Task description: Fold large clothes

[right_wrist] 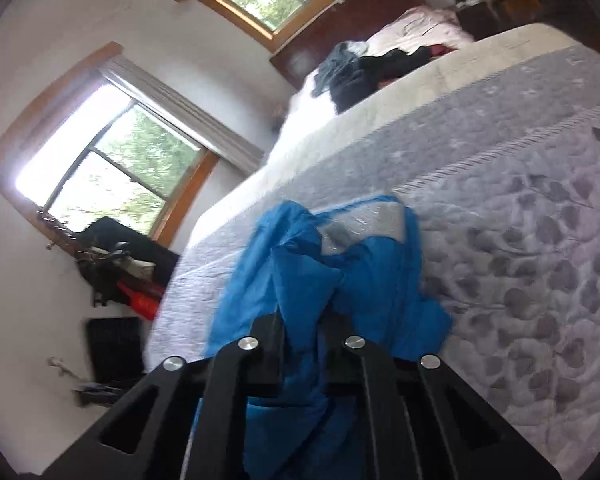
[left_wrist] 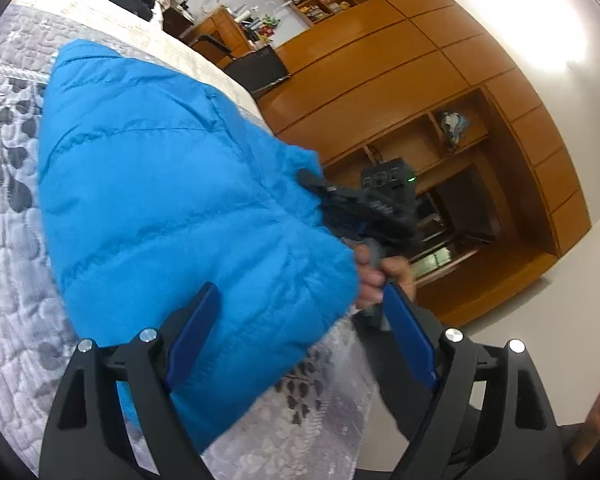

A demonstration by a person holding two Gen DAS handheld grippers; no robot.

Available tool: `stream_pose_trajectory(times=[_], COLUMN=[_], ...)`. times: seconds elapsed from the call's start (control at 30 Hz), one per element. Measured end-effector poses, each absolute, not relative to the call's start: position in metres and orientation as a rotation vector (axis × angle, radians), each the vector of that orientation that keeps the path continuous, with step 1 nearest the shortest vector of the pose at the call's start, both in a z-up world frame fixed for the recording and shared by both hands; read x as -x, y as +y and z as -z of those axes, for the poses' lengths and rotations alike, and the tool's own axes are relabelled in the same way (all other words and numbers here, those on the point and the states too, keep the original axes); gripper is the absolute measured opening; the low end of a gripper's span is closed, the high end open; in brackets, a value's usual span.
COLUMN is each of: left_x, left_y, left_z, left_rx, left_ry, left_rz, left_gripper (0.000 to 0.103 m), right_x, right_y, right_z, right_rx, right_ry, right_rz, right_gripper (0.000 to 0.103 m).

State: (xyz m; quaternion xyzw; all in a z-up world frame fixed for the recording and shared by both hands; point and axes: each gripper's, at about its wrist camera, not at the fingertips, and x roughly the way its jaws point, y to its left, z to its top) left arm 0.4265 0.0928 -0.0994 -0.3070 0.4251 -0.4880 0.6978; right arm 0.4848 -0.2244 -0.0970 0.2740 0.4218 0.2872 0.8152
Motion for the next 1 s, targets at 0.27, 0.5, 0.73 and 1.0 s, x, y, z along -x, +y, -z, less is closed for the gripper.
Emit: stream_pose_trajectory(times=[0.27,0.5,0.73,1.0], left_x=[-0.431,-0.436,-0.433,-0.422], left_y=[0.058,0.049,0.044,0.024], left_z=[0.082,0.096,0.097,0.089], left_rx=[0.616,0.591,0.607,0.555], left_ry=[0.963,0.999,1.0,1.017], left_rz=[1.151,1.126,1.121,1.156], left_gripper=[0.083,0.083,0.083,0.083], right_x=[-0.484,-0.424,-0.409,-0.399], right_y=[-0.239,-0.226,-0.213,-0.245], right_z=[0.148,0.095,0.111,0.188], right_rx=[-0.686,-0.663,-0.567,-0.755], right_ry=[0.949,1.021,1.096,1.031], right_rz=[-0.584,-0.667,-0.635,-0.612], right_gripper=[0.026,0.072,0.017,0.016])
